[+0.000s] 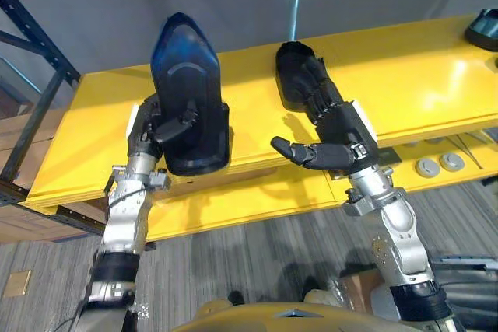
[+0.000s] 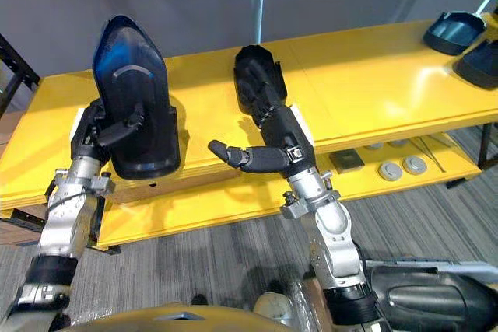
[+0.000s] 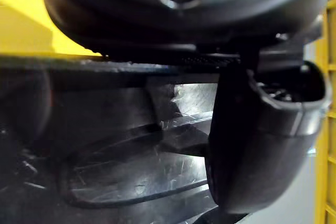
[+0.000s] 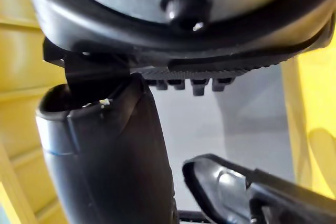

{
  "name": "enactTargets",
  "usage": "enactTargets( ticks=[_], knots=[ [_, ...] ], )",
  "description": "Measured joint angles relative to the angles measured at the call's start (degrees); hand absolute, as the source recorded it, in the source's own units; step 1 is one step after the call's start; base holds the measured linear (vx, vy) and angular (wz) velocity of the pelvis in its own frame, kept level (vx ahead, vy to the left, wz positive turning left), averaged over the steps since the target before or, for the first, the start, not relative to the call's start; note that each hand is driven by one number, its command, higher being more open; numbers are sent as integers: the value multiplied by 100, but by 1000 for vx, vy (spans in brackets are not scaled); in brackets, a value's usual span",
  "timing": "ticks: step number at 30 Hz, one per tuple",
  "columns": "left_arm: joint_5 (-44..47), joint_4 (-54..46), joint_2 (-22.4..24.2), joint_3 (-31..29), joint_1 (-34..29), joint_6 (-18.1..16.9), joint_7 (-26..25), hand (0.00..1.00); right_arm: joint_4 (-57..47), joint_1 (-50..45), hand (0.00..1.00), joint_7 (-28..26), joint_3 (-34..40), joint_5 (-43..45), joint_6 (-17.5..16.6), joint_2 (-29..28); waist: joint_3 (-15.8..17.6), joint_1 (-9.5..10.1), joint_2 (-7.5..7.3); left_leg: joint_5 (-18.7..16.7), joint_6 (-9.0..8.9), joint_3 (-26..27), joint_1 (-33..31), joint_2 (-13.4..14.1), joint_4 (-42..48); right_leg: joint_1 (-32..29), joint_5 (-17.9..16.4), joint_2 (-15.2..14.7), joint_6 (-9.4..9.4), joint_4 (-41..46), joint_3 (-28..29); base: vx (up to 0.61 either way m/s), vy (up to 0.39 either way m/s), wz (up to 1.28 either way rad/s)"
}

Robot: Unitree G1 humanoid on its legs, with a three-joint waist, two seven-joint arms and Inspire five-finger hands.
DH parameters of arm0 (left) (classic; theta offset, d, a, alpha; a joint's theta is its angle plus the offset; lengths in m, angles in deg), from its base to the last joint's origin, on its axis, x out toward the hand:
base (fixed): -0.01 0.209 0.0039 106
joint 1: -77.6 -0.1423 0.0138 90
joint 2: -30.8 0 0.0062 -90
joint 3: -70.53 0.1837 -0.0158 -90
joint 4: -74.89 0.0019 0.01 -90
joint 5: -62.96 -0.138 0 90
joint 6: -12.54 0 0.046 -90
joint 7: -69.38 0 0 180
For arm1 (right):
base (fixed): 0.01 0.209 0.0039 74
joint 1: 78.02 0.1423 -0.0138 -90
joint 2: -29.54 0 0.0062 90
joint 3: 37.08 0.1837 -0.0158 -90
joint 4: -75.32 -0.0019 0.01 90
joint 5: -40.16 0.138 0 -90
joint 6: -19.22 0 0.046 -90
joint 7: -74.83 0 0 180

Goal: Walk over and take three plastic housings, then place them on the shelf

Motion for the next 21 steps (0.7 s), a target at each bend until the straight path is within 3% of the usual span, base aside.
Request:
enactTargets(
  ticks=[7,16,21],
  knots=[
    [582,712,-191,152,1185,37,-464,0,278,306,100,-205,-339,217,225,98,254,-134,-50,34,50,97,-122,-47,84,-368,-45,-63,-55,369,250,-49,13,-12],
    [719,1548,-274,226,1758,874,-939,0,260,482,100,-374,-503,285,643,299,592,-326,-54,16,48,213,-331,-30,231,-688,-8,-41,-36,497,484,-43,-2,-11],
    [730,1712,-504,230,2500,894,-1118,0,227,961,100,-405,-619,482,763,305,1095,-367,-46,-67,77,216,-781,41,634,-979,143,-19,-47,490,549,-65,11,-2]
  ],
)
